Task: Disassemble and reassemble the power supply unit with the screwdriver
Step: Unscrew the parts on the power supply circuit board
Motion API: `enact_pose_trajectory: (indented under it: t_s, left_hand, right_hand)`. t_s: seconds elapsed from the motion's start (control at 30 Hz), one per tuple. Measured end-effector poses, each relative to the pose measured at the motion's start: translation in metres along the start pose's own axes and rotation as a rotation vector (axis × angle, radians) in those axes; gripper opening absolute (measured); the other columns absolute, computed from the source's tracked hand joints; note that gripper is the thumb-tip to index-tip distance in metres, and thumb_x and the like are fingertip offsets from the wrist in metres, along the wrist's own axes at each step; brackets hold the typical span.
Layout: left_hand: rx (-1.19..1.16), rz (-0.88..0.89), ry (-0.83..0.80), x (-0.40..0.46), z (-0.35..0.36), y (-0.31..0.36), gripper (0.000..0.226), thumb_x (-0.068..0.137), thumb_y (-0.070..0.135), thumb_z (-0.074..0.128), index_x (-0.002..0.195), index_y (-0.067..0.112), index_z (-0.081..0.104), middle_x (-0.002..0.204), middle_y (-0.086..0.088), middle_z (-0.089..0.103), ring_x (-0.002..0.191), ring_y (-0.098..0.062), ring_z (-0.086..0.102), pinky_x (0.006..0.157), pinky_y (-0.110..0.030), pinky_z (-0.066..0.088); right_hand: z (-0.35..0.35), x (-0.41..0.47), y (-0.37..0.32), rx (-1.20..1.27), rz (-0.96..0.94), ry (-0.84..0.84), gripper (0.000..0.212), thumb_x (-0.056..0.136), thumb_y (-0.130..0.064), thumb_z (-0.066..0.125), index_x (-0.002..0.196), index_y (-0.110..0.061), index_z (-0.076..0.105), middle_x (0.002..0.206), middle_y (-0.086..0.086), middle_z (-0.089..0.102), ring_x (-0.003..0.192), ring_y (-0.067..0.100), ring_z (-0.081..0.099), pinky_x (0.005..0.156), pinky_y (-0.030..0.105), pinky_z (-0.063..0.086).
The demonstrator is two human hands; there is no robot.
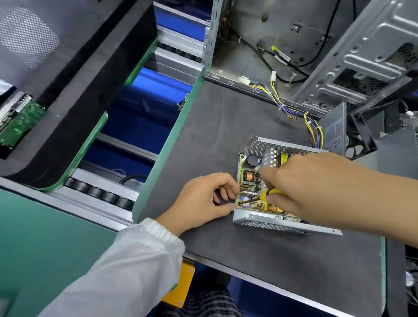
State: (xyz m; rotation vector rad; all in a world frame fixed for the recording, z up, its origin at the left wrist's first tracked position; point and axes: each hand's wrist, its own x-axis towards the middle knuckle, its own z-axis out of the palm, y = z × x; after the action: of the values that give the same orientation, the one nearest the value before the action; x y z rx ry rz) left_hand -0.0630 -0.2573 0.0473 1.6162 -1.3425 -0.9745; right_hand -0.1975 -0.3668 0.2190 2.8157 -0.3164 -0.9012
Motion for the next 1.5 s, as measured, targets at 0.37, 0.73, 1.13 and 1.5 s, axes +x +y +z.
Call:
enact_pose_trajectory:
  t_s: [0.37,0.73,1.13,1.5]
  left_hand:
    - [0.118,0.029,0.016,0.001,0.002,0.004,0.02,0.076,0.01,0.078,0.08,0.026,0.067,0.082,0.009,0.063,0.073,-0.008,0.056,0.064,-0.013,0.041]
    - [0.153,0.062,0.047,0.0,0.005,0.004,0.03,0.075,0.016,0.08,0.075,0.039,0.061,0.076,0.015,0.059,0.071,-0.004,0.055,0.062,-0.013,0.042]
    - [-0.263,0.132,0.021,0.001,-0.016,0.032,0.034,0.069,0.033,0.078,0.091,0.05,0.06,0.076,0.014,0.059,0.061,0.004,0.051,0.055,-0.013,0.041]
    - [-0.258,0.124,-0.113,0.017,-0.022,0.049,0.047,0.079,0.01,0.079,0.076,0.055,0.068,0.067,0.017,0.063,0.062,-0.003,0.048,0.056,-0.021,0.042]
  right_hand:
    - [0.001,0.001,0.0,0.0,-0.011,0.021,0.025,0.098,-0.041,0.034,0.102,-0.019,0.044,0.063,-0.004,0.024,0.068,0.027,0.045,0.056,0.03,0.032]
    - [-0.012,0.009,-0.018,-0.167,0.034,-0.022,0.014,0.094,-0.015,0.045,0.08,-0.014,0.045,0.082,0.008,0.04,0.053,0.02,0.039,0.044,0.027,0.023]
    - [-0.026,0.021,-0.036,-0.211,0.003,0.023,0.021,0.086,-0.005,0.047,0.069,-0.016,0.041,0.062,0.001,0.025,0.049,0.013,0.025,0.044,0.024,0.014]
    - [-0.026,0.012,-0.016,-0.024,-0.004,0.083,0.03,0.087,-0.008,0.054,0.113,-0.016,0.043,0.087,0.002,0.024,0.068,0.021,0.046,0.045,0.026,0.02]
